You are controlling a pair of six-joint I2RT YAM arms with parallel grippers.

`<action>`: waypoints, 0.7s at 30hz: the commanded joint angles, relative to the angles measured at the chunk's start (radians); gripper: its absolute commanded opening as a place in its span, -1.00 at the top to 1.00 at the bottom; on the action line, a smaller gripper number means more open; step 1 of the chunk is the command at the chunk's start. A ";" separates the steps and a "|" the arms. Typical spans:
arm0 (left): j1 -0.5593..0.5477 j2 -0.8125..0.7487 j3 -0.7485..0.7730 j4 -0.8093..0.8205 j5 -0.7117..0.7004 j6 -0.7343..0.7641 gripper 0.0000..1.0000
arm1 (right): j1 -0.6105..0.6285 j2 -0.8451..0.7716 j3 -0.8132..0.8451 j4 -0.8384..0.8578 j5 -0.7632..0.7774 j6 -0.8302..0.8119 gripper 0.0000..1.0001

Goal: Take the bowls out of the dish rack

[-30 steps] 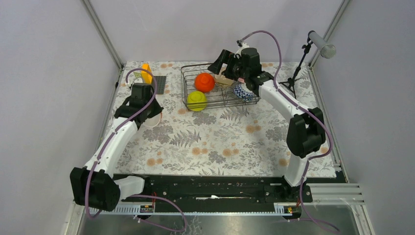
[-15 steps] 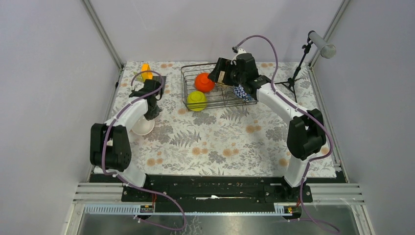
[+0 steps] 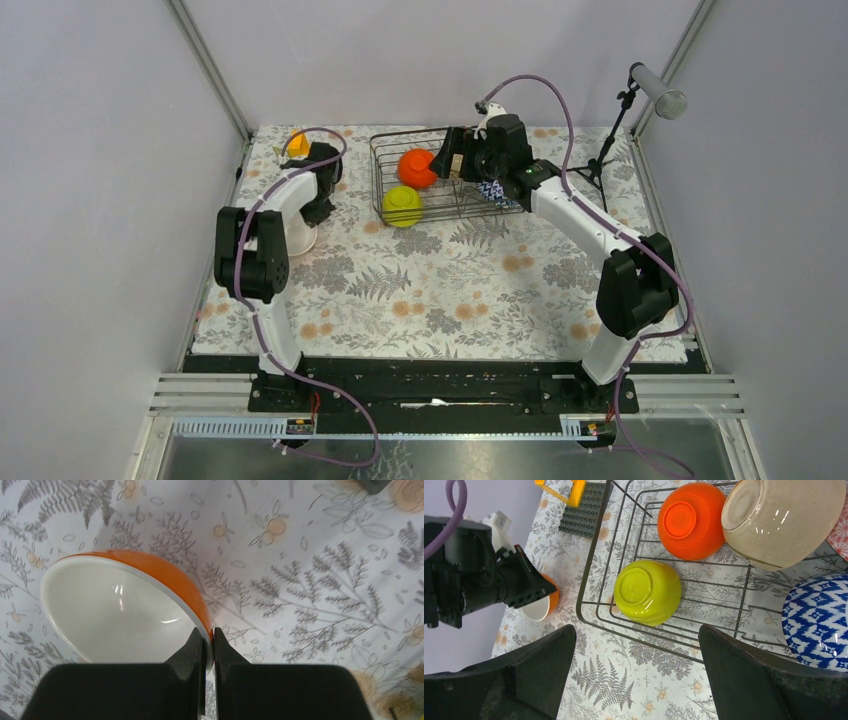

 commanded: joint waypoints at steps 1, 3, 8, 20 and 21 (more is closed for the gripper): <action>0.013 0.070 0.121 -0.041 -0.021 0.033 1.00 | 0.009 -0.009 0.005 -0.015 0.006 -0.034 -0.99; 0.014 0.092 0.152 -0.050 -0.008 0.035 0.97 | 0.012 0.022 0.031 -0.028 0.000 -0.041 -0.99; 0.013 0.088 0.186 -0.052 0.021 0.042 0.70 | 0.022 0.103 0.099 -0.059 -0.009 -0.036 -0.99; 0.013 -0.005 0.167 -0.062 0.114 0.027 0.26 | 0.091 0.303 0.275 -0.127 0.019 -0.050 -0.81; 0.013 -0.024 0.162 -0.061 0.129 0.019 0.24 | 0.092 0.316 0.290 -0.134 0.023 -0.048 -0.80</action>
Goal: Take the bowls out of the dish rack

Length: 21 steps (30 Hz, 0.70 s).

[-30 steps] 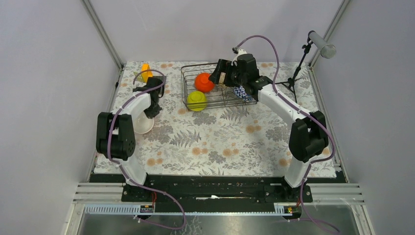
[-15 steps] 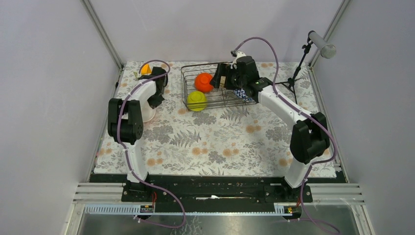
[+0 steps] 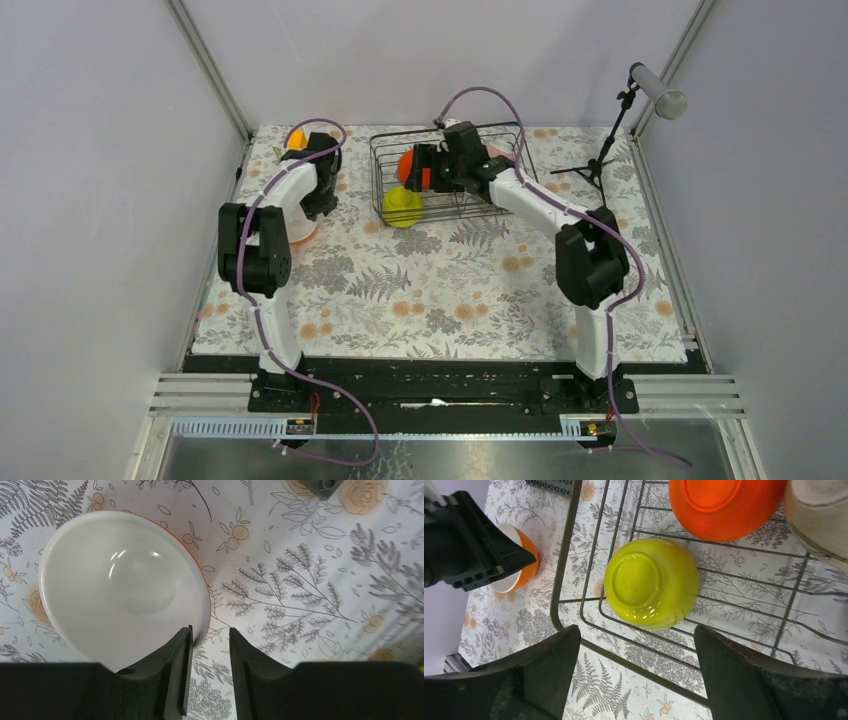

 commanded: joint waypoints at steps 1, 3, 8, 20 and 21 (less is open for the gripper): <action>0.004 -0.121 0.009 -0.003 0.069 -0.023 0.24 | 0.013 0.056 0.094 -0.030 0.022 -0.018 -0.80; 0.002 -0.156 -0.004 -0.003 0.105 -0.035 0.21 | 0.012 0.083 0.122 -0.052 0.035 -0.022 -0.80; -0.014 -0.242 -0.043 0.023 0.189 -0.040 0.17 | 0.018 0.127 0.156 -0.080 0.058 -0.023 -0.81; -0.018 -0.451 -0.314 0.343 0.567 -0.014 -0.01 | 0.043 0.240 0.276 -0.158 0.135 -0.006 -0.83; -0.019 -0.461 -0.330 0.370 0.586 -0.016 -0.03 | 0.044 0.247 0.280 -0.158 0.139 0.002 -0.81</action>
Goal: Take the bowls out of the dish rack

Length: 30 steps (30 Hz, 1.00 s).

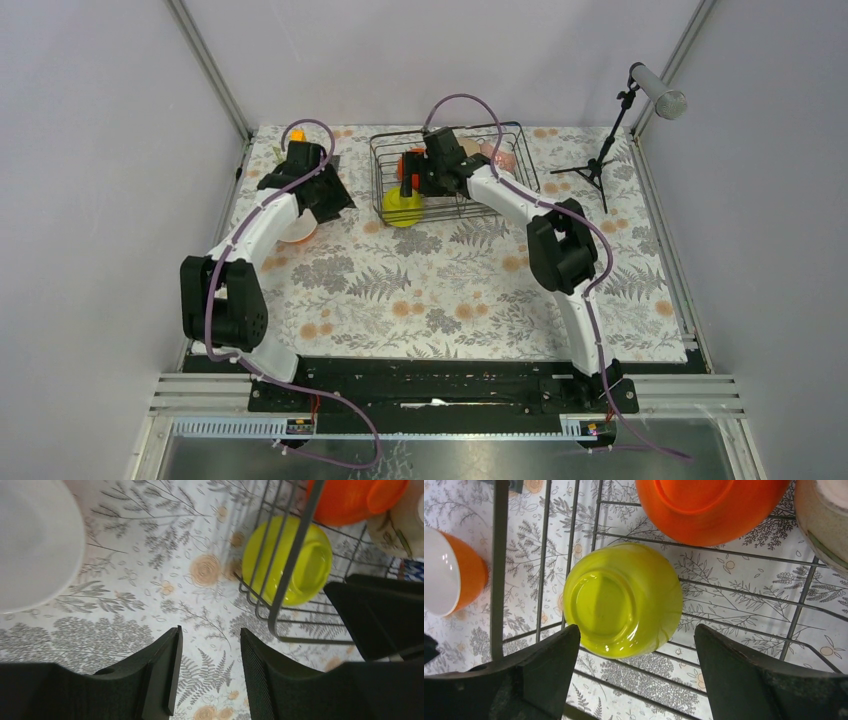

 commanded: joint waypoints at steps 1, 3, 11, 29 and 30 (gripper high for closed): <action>-0.002 -0.080 -0.072 0.196 0.170 0.003 -0.03 | 0.008 0.033 0.067 -0.026 0.051 0.021 -0.76; -0.004 -0.095 -0.089 0.217 0.186 0.003 -0.04 | 0.007 0.048 0.082 -0.029 0.058 0.034 -0.68; -0.004 -0.123 -0.120 0.264 0.222 0.015 -0.03 | 0.008 0.079 0.074 -0.028 0.075 0.067 -0.25; -0.004 -0.136 -0.124 0.326 0.292 0.021 -0.04 | 0.008 -0.047 0.023 0.049 0.098 0.067 0.64; -0.004 -0.134 -0.123 0.327 0.291 0.020 -0.04 | 0.007 -0.047 0.028 0.050 0.089 0.061 0.36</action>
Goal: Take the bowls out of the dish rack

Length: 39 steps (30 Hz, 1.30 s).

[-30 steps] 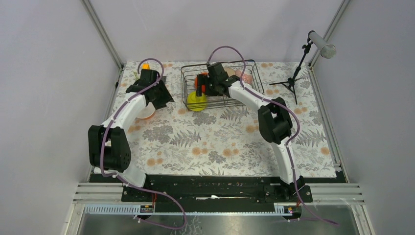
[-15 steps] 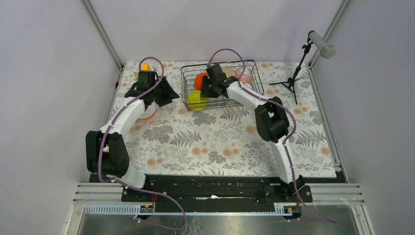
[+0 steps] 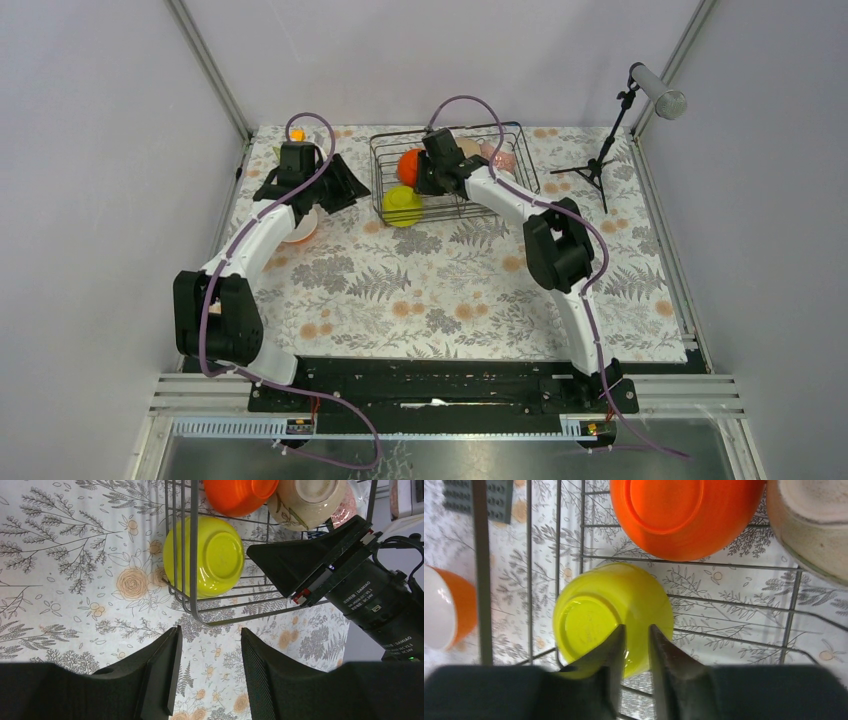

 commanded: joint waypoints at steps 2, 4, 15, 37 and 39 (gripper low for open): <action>-0.001 -0.030 0.001 0.066 0.031 0.007 -0.03 | 0.005 -0.087 0.012 0.013 0.004 -0.023 -0.17; -0.001 -0.028 -0.001 0.067 0.027 0.004 -0.04 | 0.005 -0.076 0.024 0.010 -0.024 -0.027 -0.45; -0.001 -0.074 -0.019 0.053 -0.051 0.007 -0.17 | 0.060 0.050 0.213 -0.166 0.030 -0.147 -0.99; 0.000 -0.098 -0.052 0.043 -0.080 0.024 -0.40 | 0.081 0.192 0.325 -0.355 0.155 -0.102 -0.99; 0.000 -0.094 -0.053 0.044 -0.079 0.022 -0.40 | 0.058 0.175 0.297 -0.352 0.129 -0.054 -0.99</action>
